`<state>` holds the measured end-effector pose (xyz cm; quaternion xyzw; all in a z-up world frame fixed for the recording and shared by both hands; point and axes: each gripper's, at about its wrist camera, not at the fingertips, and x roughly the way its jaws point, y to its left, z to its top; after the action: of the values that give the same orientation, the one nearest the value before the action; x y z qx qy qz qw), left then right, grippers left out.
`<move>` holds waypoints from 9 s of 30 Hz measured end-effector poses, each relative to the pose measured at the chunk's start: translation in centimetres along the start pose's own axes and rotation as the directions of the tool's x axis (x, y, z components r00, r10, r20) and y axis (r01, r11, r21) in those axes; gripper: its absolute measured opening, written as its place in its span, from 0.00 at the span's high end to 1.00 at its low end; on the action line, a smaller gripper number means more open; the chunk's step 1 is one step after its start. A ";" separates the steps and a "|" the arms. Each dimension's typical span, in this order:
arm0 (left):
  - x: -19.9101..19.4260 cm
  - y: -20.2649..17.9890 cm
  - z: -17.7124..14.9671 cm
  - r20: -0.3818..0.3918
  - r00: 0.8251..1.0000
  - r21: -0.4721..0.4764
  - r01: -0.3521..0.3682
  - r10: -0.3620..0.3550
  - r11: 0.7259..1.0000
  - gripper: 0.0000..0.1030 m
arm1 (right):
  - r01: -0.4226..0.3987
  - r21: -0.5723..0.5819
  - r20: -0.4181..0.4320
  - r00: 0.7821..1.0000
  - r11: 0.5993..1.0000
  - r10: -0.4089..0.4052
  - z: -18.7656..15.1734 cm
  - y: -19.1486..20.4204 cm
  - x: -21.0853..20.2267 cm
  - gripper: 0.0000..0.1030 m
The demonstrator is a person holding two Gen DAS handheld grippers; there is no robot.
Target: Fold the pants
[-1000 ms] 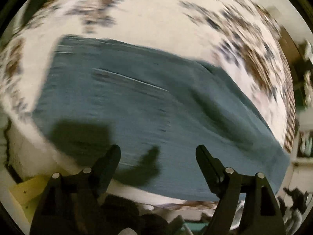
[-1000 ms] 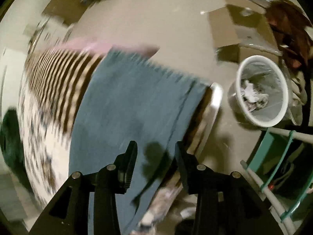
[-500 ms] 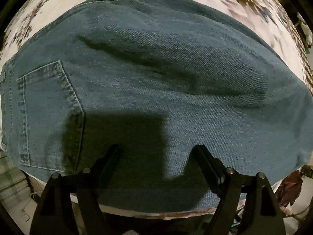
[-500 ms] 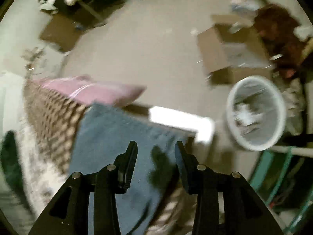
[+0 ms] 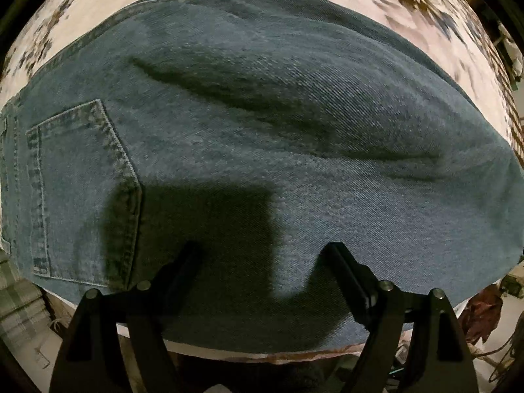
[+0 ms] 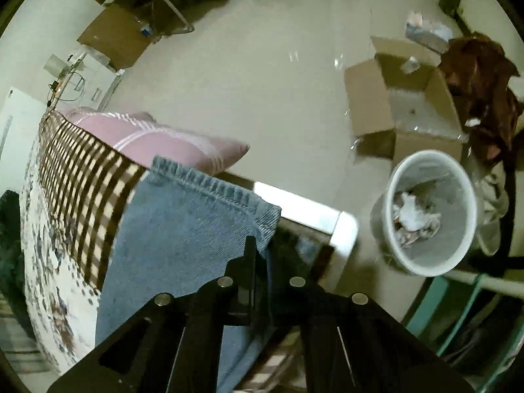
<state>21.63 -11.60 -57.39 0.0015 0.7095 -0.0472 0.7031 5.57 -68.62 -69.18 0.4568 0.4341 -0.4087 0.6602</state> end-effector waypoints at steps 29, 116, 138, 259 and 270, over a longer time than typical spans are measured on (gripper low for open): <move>-1.1 6.1 -4.7 -0.078 0.996 -0.051 0.049 -0.053 0.997 0.22 | -0.120 0.056 -0.444 0.886 0.991 0.132 -14.5 3.7 4.6 0.81; 0.1 -9.5 1.3 -0.057 0.998 0.249 0.041 -0.028 0.968 0.00 | -0.489 0.139 -0.034 0.867 0.861 0.498 -0.7 -7.4 1.5 0.76; 3.0 -14.1 4.6 -0.061 0.997 0.158 -0.034 0.044 0.987 0.00 | -0.499 0.088 0.004 0.865 0.862 0.501 0.0 -1.8 4.2 0.66; -5.0 11.0 4.2 0.086 0.867 -0.126 0.498 -0.491 0.858 0.73 | -0.394 0.024 -0.600 0.730 0.919 0.328 -30.2 12.1 2.1 0.61; -2.1 10.2 1.1 0.072 0.930 -0.131 0.367 -0.360 0.921 0.65 | -0.290 -0.129 -0.575 0.801 0.948 0.167 -31.6 14.7 3.4 0.61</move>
<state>23.50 -1.35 -55.94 -0.1814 0.6824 -0.1262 0.6968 13.99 -35.20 -75.24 0.5327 0.5894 -0.1267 0.5940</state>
